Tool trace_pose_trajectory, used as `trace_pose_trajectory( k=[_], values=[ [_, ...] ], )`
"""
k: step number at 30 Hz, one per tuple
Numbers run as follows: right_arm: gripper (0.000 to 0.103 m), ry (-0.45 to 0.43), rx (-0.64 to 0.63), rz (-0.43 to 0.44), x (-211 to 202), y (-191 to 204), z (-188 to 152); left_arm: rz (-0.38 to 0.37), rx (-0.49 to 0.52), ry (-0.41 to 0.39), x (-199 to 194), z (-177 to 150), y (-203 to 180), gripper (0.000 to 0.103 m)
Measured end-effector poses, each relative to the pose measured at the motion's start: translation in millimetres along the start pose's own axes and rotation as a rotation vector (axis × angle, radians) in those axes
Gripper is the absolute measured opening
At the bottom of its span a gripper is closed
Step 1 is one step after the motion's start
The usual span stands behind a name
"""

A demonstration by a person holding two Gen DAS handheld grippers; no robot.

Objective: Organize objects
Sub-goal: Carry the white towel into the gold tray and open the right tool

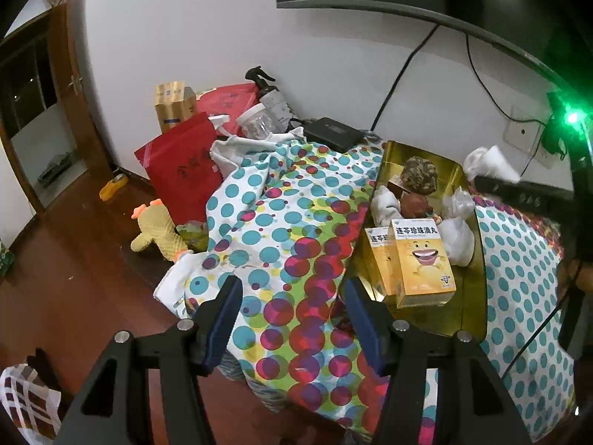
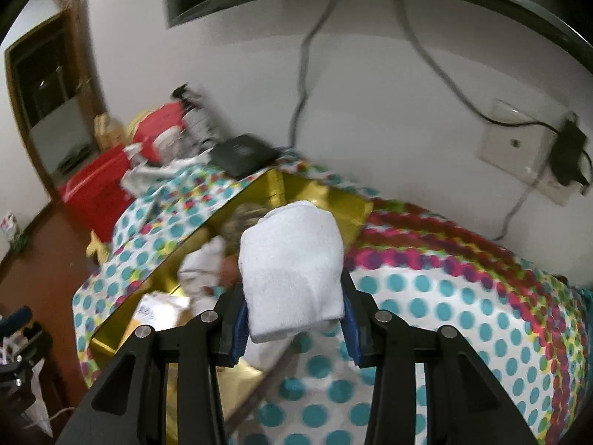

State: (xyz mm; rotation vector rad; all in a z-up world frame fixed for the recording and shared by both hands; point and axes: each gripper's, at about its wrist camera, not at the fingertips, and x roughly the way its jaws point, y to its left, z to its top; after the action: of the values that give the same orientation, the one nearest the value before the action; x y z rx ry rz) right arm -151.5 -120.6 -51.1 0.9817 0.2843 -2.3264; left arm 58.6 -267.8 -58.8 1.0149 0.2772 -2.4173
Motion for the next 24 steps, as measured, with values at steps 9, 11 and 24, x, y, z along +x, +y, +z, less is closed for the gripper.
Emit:
trace_pose_trajectory(
  k=[9,11,24],
  values=[
    [0.039,0.068,-0.066,-0.021,27.2,35.5,-8.6,-0.032,-0.021,0.038,7.8,-0.7,3.7,0.059],
    [0.04,0.082,-0.066,-0.028,33.2,37.0,-10.1,-0.036,-0.016,0.041,8.2,0.1,1.3,0.059],
    [0.065,0.1,-0.077,-0.069,47.6,45.4,-14.5,-0.045,-0.027,0.056,10.2,5.9,-2.0,0.059]
  ],
)
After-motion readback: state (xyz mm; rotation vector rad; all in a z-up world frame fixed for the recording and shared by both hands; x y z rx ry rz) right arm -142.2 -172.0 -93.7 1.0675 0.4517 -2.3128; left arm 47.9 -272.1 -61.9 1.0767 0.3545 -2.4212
